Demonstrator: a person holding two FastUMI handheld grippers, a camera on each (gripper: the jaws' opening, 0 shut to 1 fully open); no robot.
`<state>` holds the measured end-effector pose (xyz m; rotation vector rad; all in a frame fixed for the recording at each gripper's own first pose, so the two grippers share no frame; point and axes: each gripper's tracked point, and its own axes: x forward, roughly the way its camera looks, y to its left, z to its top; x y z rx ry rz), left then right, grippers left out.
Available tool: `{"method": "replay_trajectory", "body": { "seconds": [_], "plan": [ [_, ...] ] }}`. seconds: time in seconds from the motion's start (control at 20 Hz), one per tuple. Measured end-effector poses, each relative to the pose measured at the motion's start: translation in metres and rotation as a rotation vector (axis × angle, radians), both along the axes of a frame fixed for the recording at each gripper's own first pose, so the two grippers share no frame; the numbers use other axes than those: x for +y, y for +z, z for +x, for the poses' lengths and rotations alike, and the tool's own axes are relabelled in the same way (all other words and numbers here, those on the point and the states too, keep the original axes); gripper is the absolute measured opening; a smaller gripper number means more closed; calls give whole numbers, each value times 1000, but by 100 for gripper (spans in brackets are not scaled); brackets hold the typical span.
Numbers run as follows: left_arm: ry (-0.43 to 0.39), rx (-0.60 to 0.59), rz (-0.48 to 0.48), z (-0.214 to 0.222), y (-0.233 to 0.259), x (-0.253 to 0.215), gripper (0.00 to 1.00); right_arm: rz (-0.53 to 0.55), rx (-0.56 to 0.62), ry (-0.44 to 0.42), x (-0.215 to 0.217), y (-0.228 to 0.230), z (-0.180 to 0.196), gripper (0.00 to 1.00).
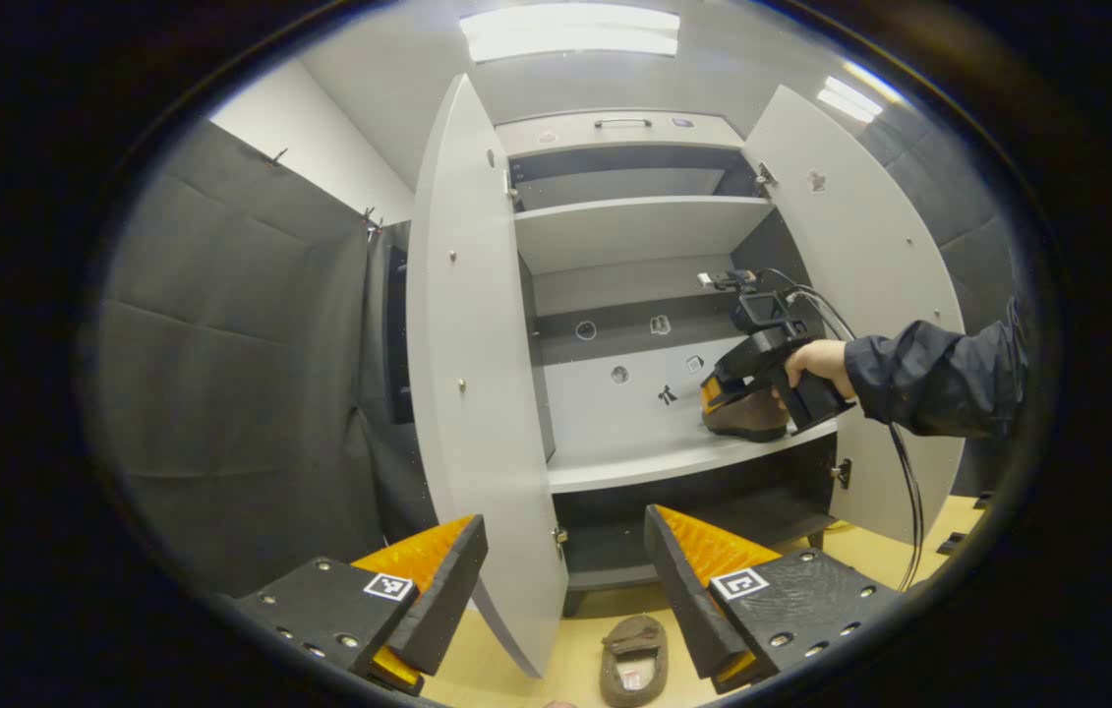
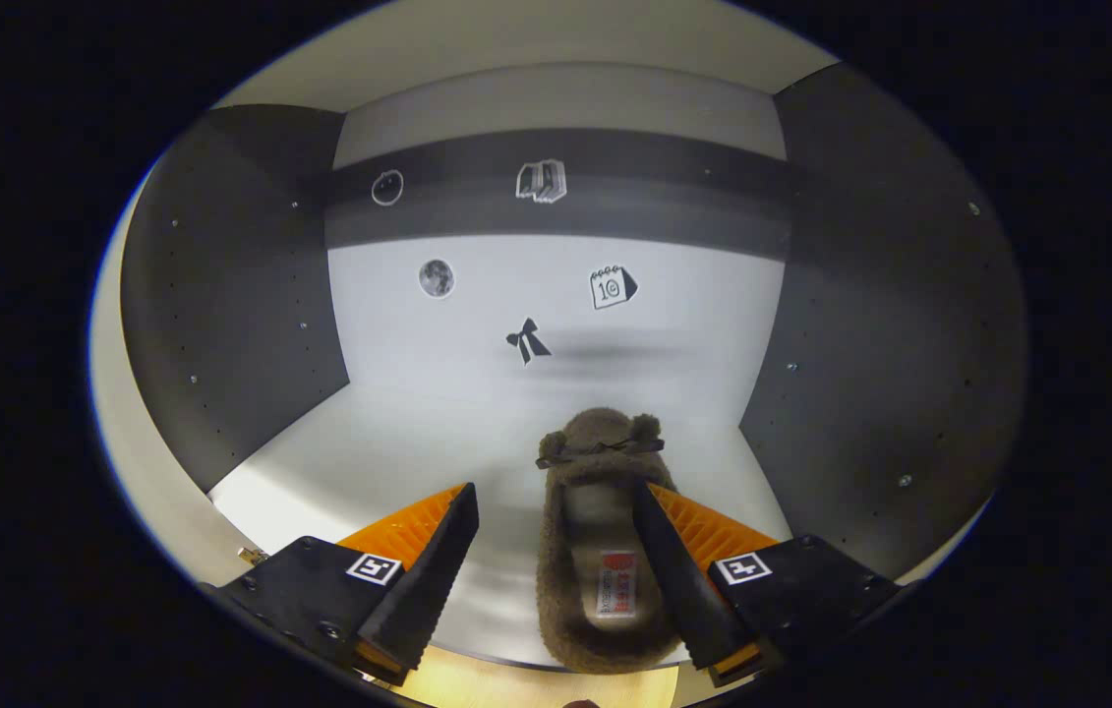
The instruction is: Grab one shoe with the right hand and put it into the shoe cabinet, grab the other shoe with the left hand and put it into the shoe cabinet; then close the right door with the right hand and the left door with the left hand.
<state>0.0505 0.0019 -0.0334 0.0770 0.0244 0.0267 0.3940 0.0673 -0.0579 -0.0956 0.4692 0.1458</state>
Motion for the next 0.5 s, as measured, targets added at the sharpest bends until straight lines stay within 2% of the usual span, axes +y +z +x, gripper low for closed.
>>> {"method": "replay_trajectory", "body": {
  "seconds": [0.15,0.2,0.3,0.45,0.5],
  "plan": [
    [-41,12,-16,1,0,-21,99,6,-84,13,-3,24,-25,99],
    [-56,17,-20,4,-1,-25,93,8,-114,16,-5,33,-34,99],
    [-83,29,-30,9,-4,-34,90,18,-171,11,-13,50,-53,98],
    [-123,67,-56,17,-19,-46,93,32,-246,13,-23,70,-85,100],
    [-137,84,-66,20,-25,-50,93,27,-266,19,-25,74,-95,97]
  ]
}}
